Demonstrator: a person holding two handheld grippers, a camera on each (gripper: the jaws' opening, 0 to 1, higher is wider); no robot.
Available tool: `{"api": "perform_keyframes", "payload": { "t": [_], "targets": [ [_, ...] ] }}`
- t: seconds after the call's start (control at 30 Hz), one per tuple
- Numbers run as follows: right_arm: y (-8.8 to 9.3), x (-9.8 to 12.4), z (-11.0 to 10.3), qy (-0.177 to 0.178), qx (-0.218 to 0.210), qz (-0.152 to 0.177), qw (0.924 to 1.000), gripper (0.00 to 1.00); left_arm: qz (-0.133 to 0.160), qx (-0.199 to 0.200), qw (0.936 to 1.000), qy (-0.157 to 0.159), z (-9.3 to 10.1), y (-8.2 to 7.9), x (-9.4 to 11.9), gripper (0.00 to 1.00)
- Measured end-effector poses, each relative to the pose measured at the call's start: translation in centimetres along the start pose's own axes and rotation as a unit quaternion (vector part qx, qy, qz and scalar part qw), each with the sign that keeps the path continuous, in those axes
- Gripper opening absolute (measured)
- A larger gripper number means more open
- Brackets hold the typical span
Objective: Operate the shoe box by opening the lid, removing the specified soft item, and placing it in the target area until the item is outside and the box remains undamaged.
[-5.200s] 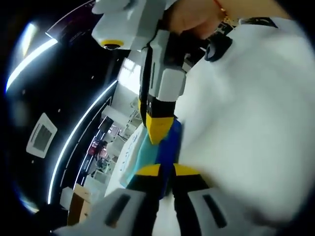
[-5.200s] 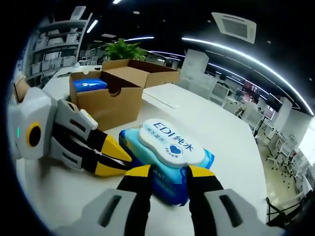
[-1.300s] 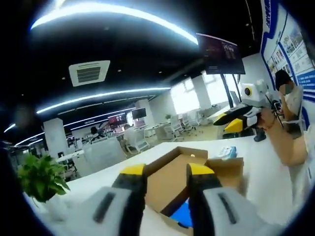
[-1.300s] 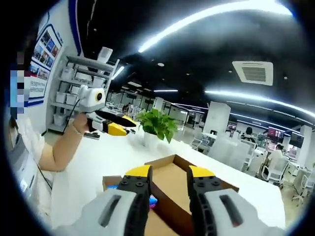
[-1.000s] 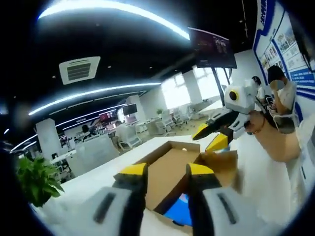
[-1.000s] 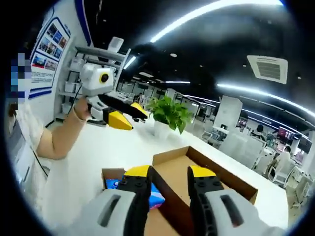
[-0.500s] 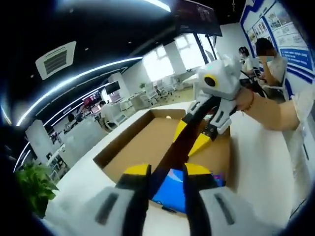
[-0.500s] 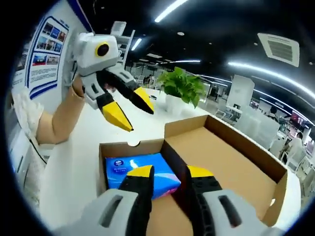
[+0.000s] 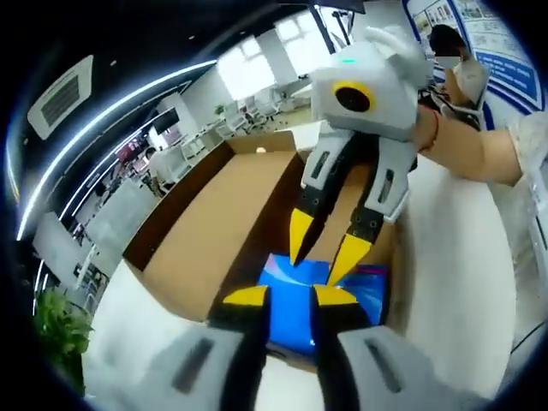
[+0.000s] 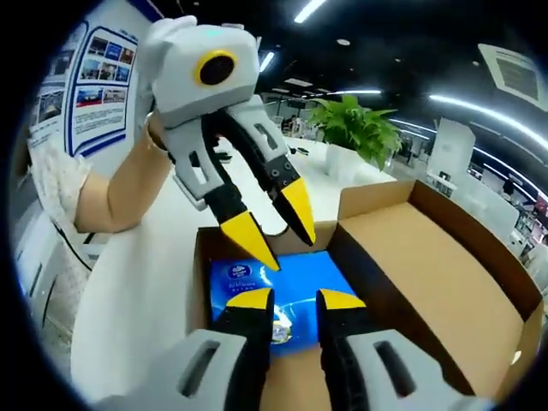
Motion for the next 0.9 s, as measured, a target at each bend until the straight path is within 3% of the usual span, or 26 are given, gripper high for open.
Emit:
{"api": "perform_keyframes", "payload": {
  "t": [0.2,0.37,0.7,0.9],
  "targets": [
    [0.0,-1.1,-0.4,-0.024,0.001,-0.006,0.9997,0.16,-0.01,0.012,0.9998,0.012,-0.2,0.4,-0.5,0.11],
    [-1.1,-1.9,-1.2,-0.041,0.017,-0.01,0.999,0.15,-0.042,0.007,0.999,0.013,-0.2,1.2,-0.7,0.0],
    [-3.3,-3.3,-1.3,-0.074,0.038,-0.031,0.996,0.07,-0.067,0.015,0.9976,-0.01,-0.5,1.8,-0.2,0.0],
    [-4.1,-4.7,-2.4,-0.086,0.07,-0.057,0.9923,0.03,-0.087,0.016,0.9956,-0.029,-0.7,2.3,-0.1,0.0]
  ]
}}
Point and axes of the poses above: the point that each gripper's makers call its tool centre point, and the gripper's own axes: x roughly backward along the fingers, z roughly to its right, y roughly out of its underside, the point moved 8 cm from there along x, roughly backward along the fingers, and after that the axes turned 12 degrees about -z, right-handed, at the moved point
